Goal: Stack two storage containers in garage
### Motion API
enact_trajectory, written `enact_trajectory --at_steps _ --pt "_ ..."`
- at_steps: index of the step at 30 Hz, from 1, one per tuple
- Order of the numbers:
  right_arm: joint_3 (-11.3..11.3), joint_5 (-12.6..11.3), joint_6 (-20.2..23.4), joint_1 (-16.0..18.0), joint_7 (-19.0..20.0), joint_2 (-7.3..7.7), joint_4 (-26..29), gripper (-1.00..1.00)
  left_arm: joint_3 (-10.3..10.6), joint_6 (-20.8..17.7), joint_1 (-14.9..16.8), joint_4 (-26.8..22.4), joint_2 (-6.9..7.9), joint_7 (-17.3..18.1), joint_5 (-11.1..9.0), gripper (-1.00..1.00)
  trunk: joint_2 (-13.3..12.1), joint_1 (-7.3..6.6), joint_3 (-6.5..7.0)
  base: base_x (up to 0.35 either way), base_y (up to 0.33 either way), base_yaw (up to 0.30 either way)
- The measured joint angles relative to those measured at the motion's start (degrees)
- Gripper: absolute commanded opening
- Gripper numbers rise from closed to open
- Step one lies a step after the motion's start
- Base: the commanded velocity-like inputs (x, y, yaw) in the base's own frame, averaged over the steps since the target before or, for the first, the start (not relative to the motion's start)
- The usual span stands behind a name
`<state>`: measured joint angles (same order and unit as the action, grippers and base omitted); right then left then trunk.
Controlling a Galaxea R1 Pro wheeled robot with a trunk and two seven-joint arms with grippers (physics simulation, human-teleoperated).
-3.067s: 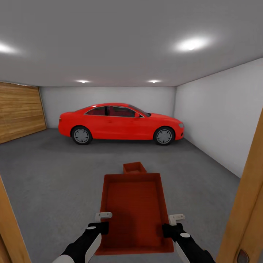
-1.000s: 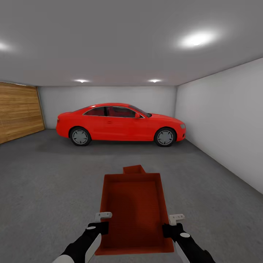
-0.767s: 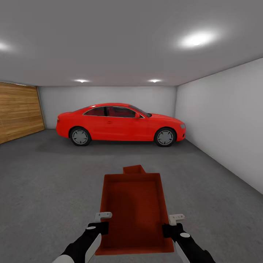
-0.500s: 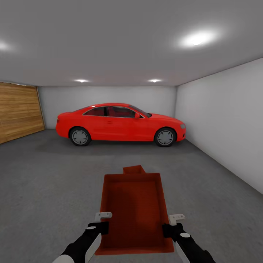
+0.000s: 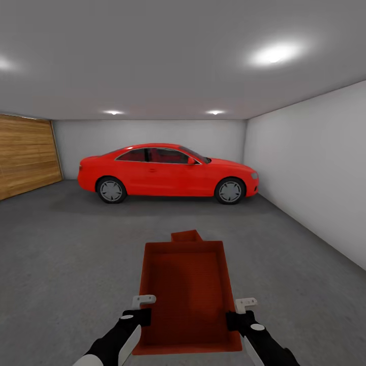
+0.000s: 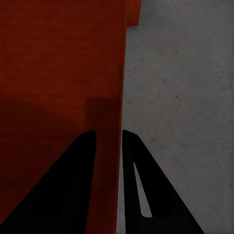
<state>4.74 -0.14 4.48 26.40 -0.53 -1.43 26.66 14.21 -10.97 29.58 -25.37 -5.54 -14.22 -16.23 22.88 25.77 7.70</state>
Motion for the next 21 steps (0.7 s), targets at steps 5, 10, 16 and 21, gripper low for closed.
enact_trajectory --at_steps 5,10,16,21 --pt "0.0 0.0 0.0 0.0 0.0 -0.02 0.0 -1.00 0.0 0.0 0.0 0.0 0.02 0.0 0.0 -1.00 0.0 0.00 0.00 -0.038 0.087 0.000" --pt "0.0 0.0 0.0 0.0 0.0 0.00 0.0 -1.00 0.0 0.0 0.0 0.0 0.00 0.0 0.1 -1.00 0.0 0.00 0.00 -0.006 0.014 0.000" --pt "0.0 0.0 0.0 0.0 0.0 0.00 0.0 -1.00 0.0 0.0 0.0 0.0 0.00 0.0 0.0 -1.00 0.0 0.00 0.00 0.000 0.001 0.000" --pt "0.1 0.0 0.0 0.0 0.0 0.04 0.0 -1.00 0.0 0.1 0.0 0.1 -0.04 0.0 0.0 -1.00 0.0 -0.02 0.00 0.186 0.000 0.000"
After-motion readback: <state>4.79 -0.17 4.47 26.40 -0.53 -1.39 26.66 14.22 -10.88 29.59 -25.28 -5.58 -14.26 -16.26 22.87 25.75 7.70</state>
